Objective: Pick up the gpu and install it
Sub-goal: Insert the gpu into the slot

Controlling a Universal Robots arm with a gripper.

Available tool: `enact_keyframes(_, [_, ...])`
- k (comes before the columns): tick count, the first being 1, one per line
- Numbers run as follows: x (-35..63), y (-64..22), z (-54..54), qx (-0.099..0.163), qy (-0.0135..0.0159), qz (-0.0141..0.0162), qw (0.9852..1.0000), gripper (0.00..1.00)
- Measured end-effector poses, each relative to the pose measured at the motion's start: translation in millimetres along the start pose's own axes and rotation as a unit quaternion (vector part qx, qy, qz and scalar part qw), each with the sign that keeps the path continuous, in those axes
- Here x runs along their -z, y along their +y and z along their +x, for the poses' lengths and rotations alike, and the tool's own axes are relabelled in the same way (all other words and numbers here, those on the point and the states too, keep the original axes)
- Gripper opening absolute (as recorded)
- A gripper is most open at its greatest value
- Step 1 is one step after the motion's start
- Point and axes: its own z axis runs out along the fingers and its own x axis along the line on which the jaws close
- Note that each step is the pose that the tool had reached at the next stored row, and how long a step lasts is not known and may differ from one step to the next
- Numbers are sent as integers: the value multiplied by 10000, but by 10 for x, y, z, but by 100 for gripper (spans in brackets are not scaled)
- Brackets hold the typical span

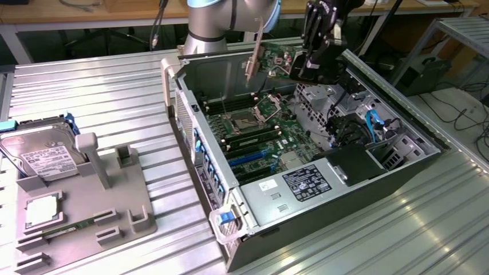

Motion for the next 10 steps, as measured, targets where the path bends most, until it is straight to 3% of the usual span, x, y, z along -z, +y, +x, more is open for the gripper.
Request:
enact_keyframes(1, [-1, 0, 0, 173, 2, -2, 9999, 28])
enact_keyframes(5, [-5, 0, 0, 465, 6, -4, 9989, 28])
enact_keyframes(10, [-15, 0, 0, 832, 12, -15, 9965, 28])
